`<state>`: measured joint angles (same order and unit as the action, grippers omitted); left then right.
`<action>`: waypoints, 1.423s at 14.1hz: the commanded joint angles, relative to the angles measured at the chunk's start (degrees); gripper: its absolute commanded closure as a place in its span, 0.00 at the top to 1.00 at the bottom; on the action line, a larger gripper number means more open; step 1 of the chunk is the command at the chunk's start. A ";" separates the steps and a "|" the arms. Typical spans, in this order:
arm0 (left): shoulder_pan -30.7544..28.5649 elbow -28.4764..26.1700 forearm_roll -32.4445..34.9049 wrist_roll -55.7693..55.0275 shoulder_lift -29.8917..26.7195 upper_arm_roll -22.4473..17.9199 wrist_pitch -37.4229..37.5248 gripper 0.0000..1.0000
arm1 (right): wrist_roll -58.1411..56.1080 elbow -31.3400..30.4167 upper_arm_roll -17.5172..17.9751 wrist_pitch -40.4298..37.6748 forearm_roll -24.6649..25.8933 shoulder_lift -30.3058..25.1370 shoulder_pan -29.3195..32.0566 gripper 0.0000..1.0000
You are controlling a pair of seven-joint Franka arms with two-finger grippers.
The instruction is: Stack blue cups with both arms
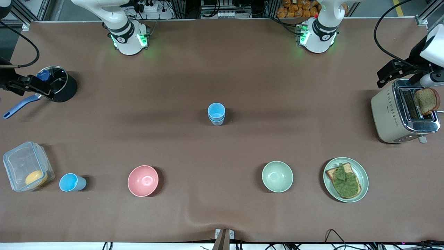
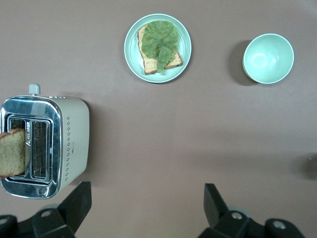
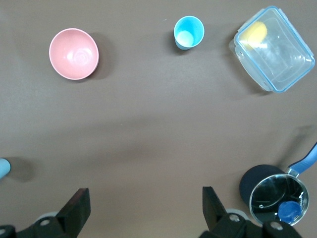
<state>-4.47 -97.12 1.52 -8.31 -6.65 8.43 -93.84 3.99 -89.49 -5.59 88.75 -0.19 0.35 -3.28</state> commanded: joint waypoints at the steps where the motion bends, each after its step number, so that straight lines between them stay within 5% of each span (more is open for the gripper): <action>1: -0.54 1.94 0.41 0.75 0.67 0.62 1.20 1.00 | -2.32 -0.24 0.85 -0.59 0.54 -0.79 1.26 1.00; 20: -0.89 2.29 -1.43 2.42 0.67 -0.17 1.20 1.00 | -2.32 0.37 0.85 -1.21 0.63 0.17 1.26 1.00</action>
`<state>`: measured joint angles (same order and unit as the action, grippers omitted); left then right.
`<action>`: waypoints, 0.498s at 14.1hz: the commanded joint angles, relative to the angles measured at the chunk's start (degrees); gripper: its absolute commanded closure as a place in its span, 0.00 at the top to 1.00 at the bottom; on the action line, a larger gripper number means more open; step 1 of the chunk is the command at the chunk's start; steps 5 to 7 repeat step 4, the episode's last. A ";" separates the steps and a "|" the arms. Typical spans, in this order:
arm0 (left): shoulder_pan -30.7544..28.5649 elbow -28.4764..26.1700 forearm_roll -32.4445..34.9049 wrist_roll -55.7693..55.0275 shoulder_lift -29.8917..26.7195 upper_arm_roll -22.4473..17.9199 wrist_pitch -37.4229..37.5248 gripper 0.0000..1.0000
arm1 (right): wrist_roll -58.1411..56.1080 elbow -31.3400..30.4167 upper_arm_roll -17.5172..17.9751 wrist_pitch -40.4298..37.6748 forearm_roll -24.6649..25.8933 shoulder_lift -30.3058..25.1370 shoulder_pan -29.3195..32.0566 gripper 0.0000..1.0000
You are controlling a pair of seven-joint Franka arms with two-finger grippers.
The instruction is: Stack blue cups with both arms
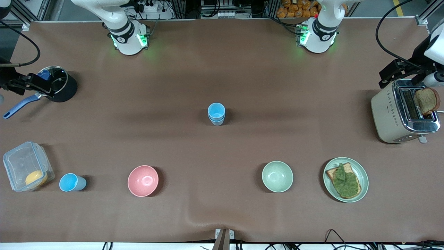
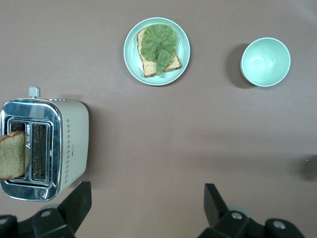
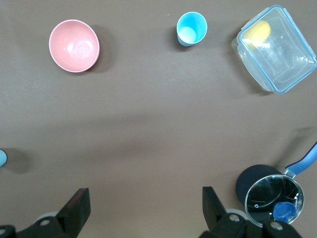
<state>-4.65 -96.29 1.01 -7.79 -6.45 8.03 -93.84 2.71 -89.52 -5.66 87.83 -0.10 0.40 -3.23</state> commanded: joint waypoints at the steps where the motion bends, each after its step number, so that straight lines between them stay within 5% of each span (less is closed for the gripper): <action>1: -0.71 1.46 -1.01 1.99 0.39 0.23 1.20 1.00 | -1.04 0.40 0.91 -0.29 0.54 0.13 1.21 1.00; 7: -0.62 1.46 -1.01 1.99 0.12 0.23 1.20 1.00 | -0.95 0.40 0.91 -0.47 0.54 0.04 0.94 1.00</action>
